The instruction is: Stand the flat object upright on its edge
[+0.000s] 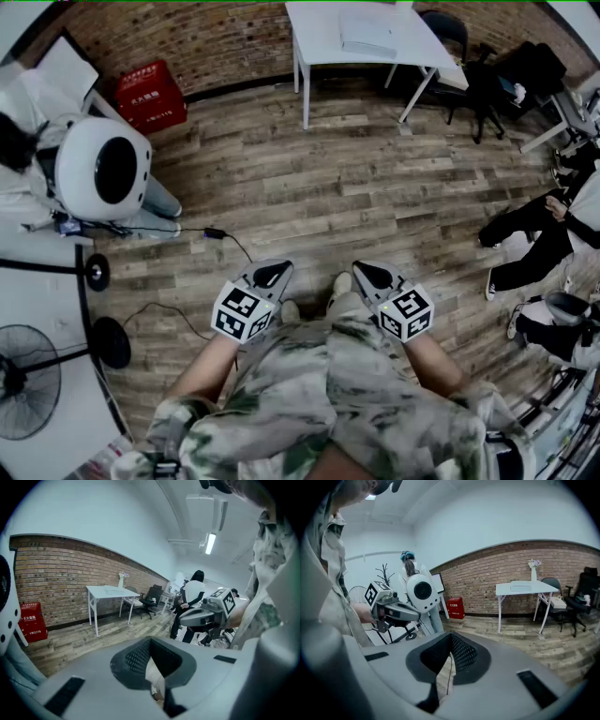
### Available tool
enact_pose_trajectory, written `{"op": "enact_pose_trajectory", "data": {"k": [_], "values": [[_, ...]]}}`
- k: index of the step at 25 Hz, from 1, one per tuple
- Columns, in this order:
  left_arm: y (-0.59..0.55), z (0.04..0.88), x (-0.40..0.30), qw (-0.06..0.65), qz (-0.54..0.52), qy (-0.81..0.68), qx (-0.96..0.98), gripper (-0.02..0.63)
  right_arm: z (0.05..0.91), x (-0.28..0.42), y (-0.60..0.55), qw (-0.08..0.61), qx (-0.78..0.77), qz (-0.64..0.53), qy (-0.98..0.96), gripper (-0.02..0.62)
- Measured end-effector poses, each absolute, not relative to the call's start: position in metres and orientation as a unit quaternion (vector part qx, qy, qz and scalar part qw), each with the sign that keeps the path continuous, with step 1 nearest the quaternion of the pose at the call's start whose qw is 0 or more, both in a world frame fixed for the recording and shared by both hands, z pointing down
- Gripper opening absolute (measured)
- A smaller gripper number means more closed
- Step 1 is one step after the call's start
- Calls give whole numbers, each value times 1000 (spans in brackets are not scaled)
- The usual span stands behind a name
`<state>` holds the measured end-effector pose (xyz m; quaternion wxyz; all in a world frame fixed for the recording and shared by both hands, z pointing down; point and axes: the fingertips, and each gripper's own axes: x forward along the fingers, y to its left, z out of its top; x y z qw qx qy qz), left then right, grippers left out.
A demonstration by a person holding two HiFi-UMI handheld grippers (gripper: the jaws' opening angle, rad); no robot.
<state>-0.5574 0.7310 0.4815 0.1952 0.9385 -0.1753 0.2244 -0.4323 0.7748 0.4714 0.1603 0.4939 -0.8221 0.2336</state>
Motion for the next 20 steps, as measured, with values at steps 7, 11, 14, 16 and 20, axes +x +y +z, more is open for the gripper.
{"op": "enact_pose_trajectory", "data": {"k": [7, 11, 14, 16, 20], "values": [[723, 459, -505, 169, 217, -153, 949, 23, 465, -399, 767, 155, 506, 239, -814, 20], [705, 451, -472, 165, 217, -148, 951, 24, 462, -370, 746, 146, 508, 235, -816, 20], [688, 450, -440, 167, 222, -150, 949, 25, 456, -336, 731, 137, 505, 229, -821, 21], [674, 449, -416, 166, 224, -153, 948, 25, 456, -307, 721, 131, 509, 227, -820, 22], [645, 442, -373, 155, 232, -166, 946, 26, 452, -250, 700, 118, 524, 231, -811, 58]]}}
